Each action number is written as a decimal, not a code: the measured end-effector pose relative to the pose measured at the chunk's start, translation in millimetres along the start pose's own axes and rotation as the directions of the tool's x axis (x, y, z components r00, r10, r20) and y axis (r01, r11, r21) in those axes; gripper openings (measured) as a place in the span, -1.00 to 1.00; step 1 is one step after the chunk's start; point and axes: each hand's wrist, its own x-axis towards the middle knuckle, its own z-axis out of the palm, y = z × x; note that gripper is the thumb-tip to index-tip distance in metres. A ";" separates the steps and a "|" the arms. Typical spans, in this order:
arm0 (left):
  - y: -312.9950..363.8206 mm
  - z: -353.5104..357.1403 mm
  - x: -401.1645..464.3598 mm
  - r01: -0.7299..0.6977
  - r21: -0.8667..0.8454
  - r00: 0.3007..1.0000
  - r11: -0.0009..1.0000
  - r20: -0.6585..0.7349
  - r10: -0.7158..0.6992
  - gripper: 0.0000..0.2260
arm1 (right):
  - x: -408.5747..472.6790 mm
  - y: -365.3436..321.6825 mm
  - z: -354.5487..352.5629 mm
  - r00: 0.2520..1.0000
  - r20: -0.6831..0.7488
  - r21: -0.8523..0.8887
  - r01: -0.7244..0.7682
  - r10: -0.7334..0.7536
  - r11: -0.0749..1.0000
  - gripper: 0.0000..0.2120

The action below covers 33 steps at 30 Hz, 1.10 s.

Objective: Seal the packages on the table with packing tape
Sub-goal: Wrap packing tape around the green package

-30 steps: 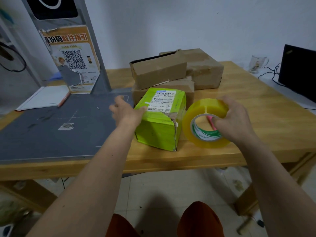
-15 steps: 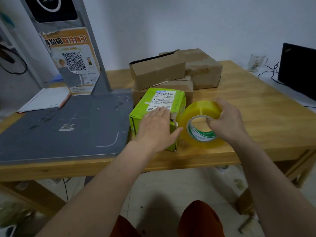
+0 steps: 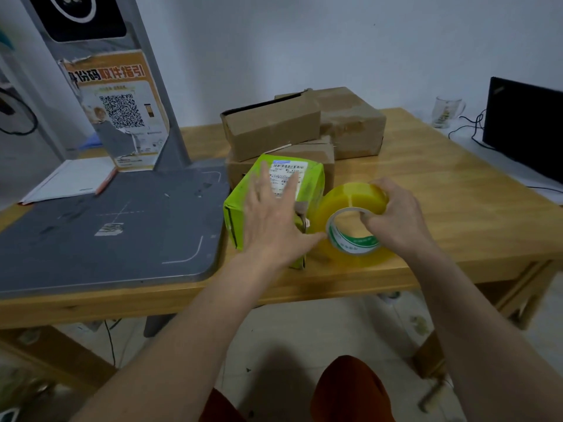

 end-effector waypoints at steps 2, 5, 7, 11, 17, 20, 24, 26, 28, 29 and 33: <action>-11.6 -11.9 12.8 0.133 0.144 0.976 0.981 0.153 -0.155 0.12 | 0.4 -0.1 1.3 1.000 0.014 0.019 -0.010 0.010 1.000 -0.54; -20.6 -23.8 25.3 0.248 0.144 0.909 0.958 0.307 -0.282 0.18 | 1.2 -2.1 5.2 1.000 0.021 0.057 -0.021 0.020 0.998 -0.51; -22.2 -25.6 27.8 0.249 0.166 0.901 0.954 0.321 -0.291 0.17 | 2.4 -5.5 6.8 1.000 0.015 0.061 -0.006 0.005 0.998 -0.51; -29.2 -26.0 22.0 0.312 -0.005 0.932 0.950 0.197 -0.305 0.03 | 6.0 -20.6 5.8 1.000 0.008 0.080 0.025 -0.025 0.997 -0.52; -28.9 -27.5 10.1 0.471 -0.508 0.873 0.721 0.150 -0.465 0.03 | 27.0 -63.9 -11.6 0.978 -0.113 0.049 0.180 -0.174 0.982 -0.44; -27.9 -28.1 5.6 0.490 -0.652 0.838 0.579 0.169 -0.519 0.05 | 29.0 -75.9 -7.3 0.959 -0.219 0.134 0.214 -0.181 0.968 -0.35; -27.5 -24.6 1.4 0.482 -0.810 0.804 0.333 0.258 -0.536 -0.07 | 20.2 -79.1 18.8 0.955 -0.290 0.486 0.090 0.063 0.869 -0.44; -25.1 -15.6 -2.3 0.468 -0.854 0.801 0.225 0.303 -0.516 -0.29 | 15.3 -80.4 38.1 0.971 -0.171 0.606 -0.030 0.167 0.795 -0.51; -25.2 -9.6 -6.3 0.481 -0.855 0.799 0.195 0.335 -0.500 -0.39 | 13.2 -84.7 53.0 0.973 -0.093 0.689 -0.091 0.212 0.719 -0.54; -27.6 -10.3 -6.8 0.500 -0.839 0.802 0.215 0.354 -0.481 -0.36 | 14.3 -88.3 57.0 0.971 -0.088 0.709 -0.096 0.223 0.699 -0.54; -48.5 -23.6 8.3 0.436 -0.791 0.879 0.428 0.273 -0.390 -0.49 | 16.6 -99.1 65.7 0.983 -0.048 0.622 -0.110 0.178 0.775 -0.58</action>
